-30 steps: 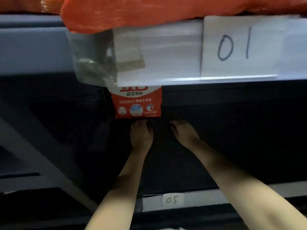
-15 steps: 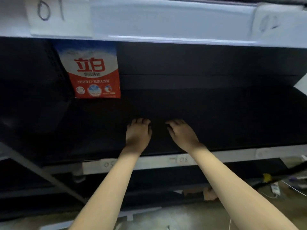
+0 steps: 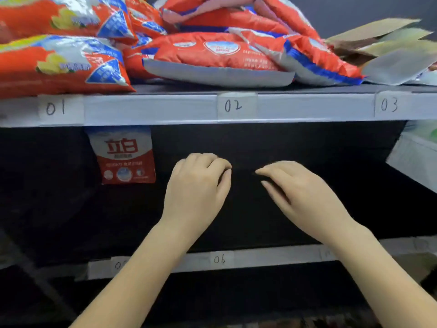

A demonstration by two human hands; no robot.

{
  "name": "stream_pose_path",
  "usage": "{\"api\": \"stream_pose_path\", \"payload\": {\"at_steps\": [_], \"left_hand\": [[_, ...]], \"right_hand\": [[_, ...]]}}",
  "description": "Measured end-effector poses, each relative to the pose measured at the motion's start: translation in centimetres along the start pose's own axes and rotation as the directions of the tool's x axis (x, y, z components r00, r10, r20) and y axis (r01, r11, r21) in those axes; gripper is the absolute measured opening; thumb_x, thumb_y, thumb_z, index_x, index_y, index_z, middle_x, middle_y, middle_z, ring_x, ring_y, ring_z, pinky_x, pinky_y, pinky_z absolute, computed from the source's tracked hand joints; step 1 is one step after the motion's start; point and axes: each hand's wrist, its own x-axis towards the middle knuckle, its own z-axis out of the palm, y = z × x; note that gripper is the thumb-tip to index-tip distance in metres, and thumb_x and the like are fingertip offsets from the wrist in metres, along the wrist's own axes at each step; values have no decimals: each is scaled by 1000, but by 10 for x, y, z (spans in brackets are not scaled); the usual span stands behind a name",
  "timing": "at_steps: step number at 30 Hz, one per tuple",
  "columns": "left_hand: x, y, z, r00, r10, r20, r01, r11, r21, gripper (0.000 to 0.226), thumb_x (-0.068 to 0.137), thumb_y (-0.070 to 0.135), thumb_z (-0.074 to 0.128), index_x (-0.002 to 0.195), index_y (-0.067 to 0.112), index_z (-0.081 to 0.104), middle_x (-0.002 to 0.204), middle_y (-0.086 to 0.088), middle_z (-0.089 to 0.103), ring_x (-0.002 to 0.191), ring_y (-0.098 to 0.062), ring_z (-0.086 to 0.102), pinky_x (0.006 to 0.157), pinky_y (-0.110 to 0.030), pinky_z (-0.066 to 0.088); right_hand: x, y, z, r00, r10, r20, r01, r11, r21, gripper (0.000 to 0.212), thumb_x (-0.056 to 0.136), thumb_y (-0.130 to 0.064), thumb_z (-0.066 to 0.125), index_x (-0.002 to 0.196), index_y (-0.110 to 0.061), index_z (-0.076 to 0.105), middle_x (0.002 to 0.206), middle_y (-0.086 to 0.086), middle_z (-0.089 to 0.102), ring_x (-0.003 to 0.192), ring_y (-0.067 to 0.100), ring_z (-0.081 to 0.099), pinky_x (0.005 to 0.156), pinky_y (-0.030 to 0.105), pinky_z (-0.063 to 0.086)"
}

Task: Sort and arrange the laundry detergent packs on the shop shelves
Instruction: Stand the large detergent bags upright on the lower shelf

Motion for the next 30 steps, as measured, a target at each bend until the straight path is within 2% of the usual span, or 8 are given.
{"api": "stream_pose_path", "payload": {"at_steps": [5,8,12,14,17,21,23,30], "left_hand": [[59,3,-54,969,106,-223,-108,994,4,32,89,30,43,93,13,70,89,-2,69,83,-25,62,72,-37,50],[95,0,-75,936,98,-338,-83,995,58,29,90,28,45,89,11,69,85,-6,69,80,-28,61,69,-36,47],[138,-4,-82,930,46,-364,-35,999,35,30,91,28,45,91,10,69,89,-10,68,86,-32,59,74,-39,43],[157,-9,-76,949,12,-314,4,999,50,36,90,30,41,97,9,69,95,-12,67,92,-34,58,77,-40,43],[172,-21,-57,977,-54,-208,68,996,59,44,89,36,36,104,10,68,103,-14,66,99,-35,56,82,-43,44],[166,-23,-30,971,3,-240,49,977,210,42,87,32,32,91,10,67,85,-12,66,77,-34,60,65,-38,45],[164,-23,-26,967,-8,-256,72,967,243,39,89,30,32,90,10,66,83,-11,65,74,-33,60,64,-37,44],[162,-22,-28,960,-27,-279,83,978,191,42,89,31,31,95,11,67,90,-10,66,81,-33,59,70,-39,44]], "right_hand": [[42,13,-68,966,-67,-251,62,998,-25,36,91,-28,42,106,-8,67,101,5,69,96,21,61,83,23,40],[73,27,-88,930,-86,-358,80,996,-32,33,91,-26,45,104,-6,68,102,8,69,97,22,61,82,21,39],[106,54,-92,893,-55,-446,35,998,-52,27,88,-21,54,105,-5,67,102,13,68,94,30,61,79,24,38],[116,69,-88,917,8,-399,-18,1000,-23,28,84,-13,63,111,-6,65,109,14,66,101,32,59,82,25,37],[121,85,-81,969,111,-222,-106,994,34,50,79,-4,67,127,-8,55,129,11,56,119,28,52,95,22,33],[127,89,-81,977,167,-133,-162,986,48,63,79,-8,68,137,-14,44,140,6,47,127,25,45,103,28,33],[132,86,-82,975,202,-95,-199,979,34,61,82,-12,67,138,-16,43,142,5,45,128,26,44,104,33,35],[137,76,-85,910,292,-293,-322,945,-60,33,84,-3,55,116,-10,59,118,14,62,106,38,55,78,36,41]]}}
